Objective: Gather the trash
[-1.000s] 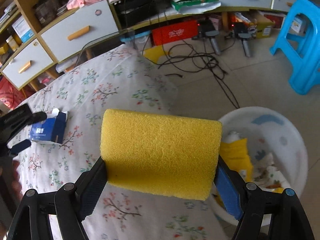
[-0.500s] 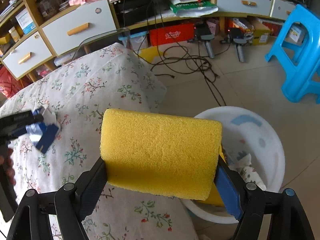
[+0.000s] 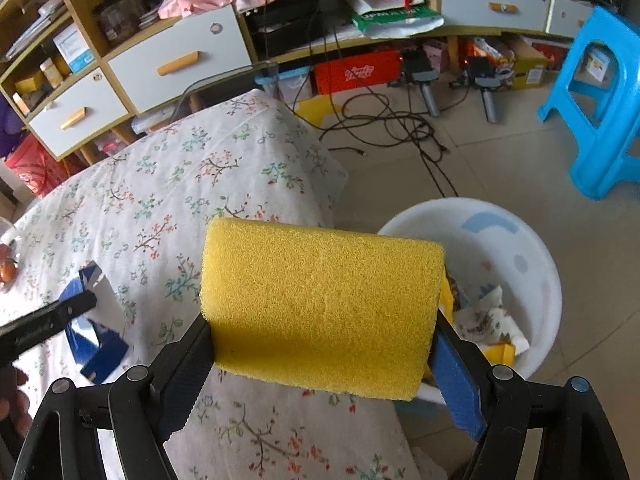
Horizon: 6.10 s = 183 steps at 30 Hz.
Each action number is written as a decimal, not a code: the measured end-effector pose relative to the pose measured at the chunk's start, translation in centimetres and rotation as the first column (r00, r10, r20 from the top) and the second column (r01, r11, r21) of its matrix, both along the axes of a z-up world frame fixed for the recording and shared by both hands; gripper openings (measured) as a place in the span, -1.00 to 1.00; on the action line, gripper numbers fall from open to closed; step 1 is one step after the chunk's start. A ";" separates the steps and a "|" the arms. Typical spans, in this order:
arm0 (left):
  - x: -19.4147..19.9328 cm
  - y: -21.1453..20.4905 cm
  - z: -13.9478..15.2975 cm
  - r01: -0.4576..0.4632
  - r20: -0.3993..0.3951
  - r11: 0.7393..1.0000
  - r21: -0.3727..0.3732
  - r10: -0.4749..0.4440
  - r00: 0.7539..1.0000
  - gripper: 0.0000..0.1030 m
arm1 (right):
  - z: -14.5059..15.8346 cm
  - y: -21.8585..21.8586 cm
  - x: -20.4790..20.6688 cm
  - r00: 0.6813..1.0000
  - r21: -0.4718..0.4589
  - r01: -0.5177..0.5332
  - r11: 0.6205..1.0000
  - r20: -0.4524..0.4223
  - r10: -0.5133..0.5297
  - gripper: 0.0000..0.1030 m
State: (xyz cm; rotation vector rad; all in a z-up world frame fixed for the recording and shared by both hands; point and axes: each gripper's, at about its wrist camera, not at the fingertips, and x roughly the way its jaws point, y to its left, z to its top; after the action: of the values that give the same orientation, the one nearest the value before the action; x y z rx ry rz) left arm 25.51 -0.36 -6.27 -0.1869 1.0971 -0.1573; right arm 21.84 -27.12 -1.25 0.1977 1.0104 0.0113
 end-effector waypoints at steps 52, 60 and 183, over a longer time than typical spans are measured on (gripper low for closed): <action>-0.4 -24.6 2.6 0.388 0.219 0.919 0.071 -0.394 0.893 0.05 | -0.8 -19.6 -7.2 0.952 0.025 0.302 0.953 -0.055 -0.301 0.89; 0.6 -26.8 2.6 0.379 0.225 0.919 0.110 -0.394 0.891 0.87 | -0.7 -21.7 -8.3 0.939 0.047 0.343 0.938 -0.056 -0.340 0.89; -22.8 -3.5 7.2 0.030 0.285 0.988 0.153 -0.074 0.956 1.00 | 0.7 4.6 -18.3 0.986 -0.156 0.115 0.981 0.136 -0.093 1.00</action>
State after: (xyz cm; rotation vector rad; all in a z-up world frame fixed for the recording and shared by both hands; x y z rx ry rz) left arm 2.71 -3.89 0.95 -0.0010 0.8166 -0.1453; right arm 3.50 -22.52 -0.51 0.0979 0.8668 -0.1526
